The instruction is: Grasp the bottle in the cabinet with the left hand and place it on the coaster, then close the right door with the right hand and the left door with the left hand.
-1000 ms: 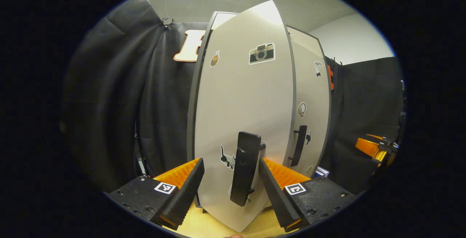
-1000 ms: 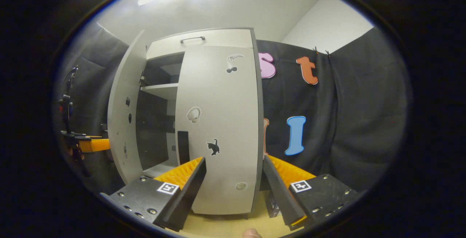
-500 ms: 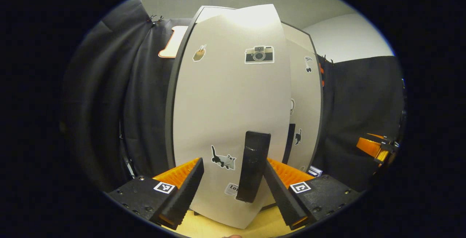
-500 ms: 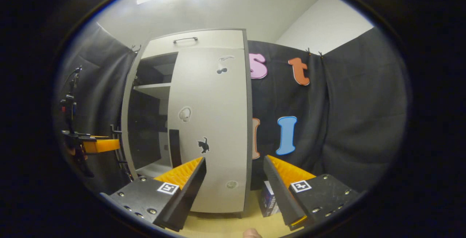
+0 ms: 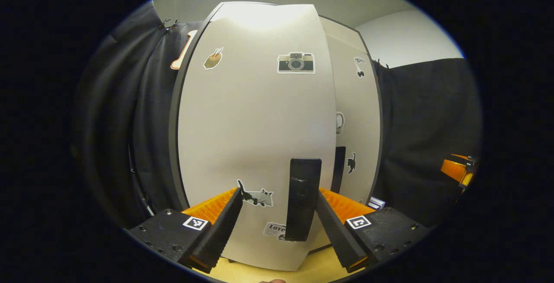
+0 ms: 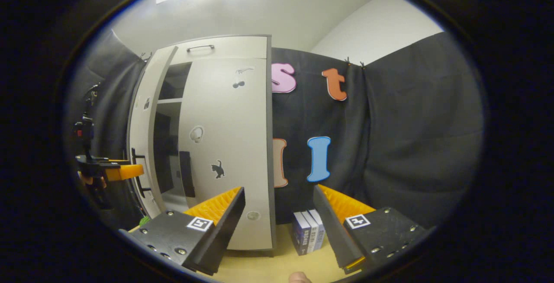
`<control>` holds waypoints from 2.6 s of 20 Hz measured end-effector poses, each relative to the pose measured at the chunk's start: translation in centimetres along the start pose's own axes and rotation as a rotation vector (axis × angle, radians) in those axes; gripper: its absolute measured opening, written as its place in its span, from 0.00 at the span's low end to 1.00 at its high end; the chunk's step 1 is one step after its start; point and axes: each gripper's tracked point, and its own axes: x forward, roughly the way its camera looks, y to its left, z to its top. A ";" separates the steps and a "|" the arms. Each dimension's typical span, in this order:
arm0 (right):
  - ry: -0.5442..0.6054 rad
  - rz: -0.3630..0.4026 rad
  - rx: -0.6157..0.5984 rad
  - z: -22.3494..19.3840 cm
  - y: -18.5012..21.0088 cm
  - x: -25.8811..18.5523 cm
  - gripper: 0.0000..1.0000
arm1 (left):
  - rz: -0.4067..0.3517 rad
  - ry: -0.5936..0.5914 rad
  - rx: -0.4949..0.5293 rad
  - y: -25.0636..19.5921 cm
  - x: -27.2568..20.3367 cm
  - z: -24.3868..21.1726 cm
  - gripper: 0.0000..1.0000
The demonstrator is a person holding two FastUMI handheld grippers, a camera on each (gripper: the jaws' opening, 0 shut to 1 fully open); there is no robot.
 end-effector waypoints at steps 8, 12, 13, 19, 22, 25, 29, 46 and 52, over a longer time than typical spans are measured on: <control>-0.014 -0.072 -0.021 0.6 -2.6 -0.3 0.96 | -0.011 0.004 -0.021 -0.5 3.6 -0.1 1.00; -0.021 -0.108 -0.027 0.8 -4.0 -0.6 0.93 | -0.015 0.002 -0.018 -0.8 5.0 -0.3 1.00; -0.023 -0.116 -0.027 0.9 -4.2 -0.7 0.93 | -0.015 0.002 -0.017 -0.8 5.3 -0.3 1.00; -0.020 -0.151 -0.030 0.6 -5.4 -0.6 0.96 | -0.012 -0.002 -0.017 -1.1 6.5 -0.4 1.00; -0.016 -0.154 -0.031 0.4 -5.5 -0.3 0.93 | -0.001 -0.003 0.000 -1.0 7.1 -0.5 1.00; -0.014 -0.153 -0.034 0.2 -5.4 0.0 0.96 | 0.004 -0.003 0.007 -0.9 7.6 -0.5 1.00; -0.014 -0.152 -0.034 0.1 -5.4 0.5 0.96 | 0.008 -0.003 0.015 -0.8 8.2 -0.5 1.00; -0.006 -0.131 -0.028 -0.5 -4.3 2.1 0.96 | 0.012 0.019 0.035 -0.5 8.8 -0.7 1.00; -0.033 -0.052 -0.030 0.9 -1.8 3.0 0.95 | 0.061 0.011 0.061 0.3 4.6 1.8 0.99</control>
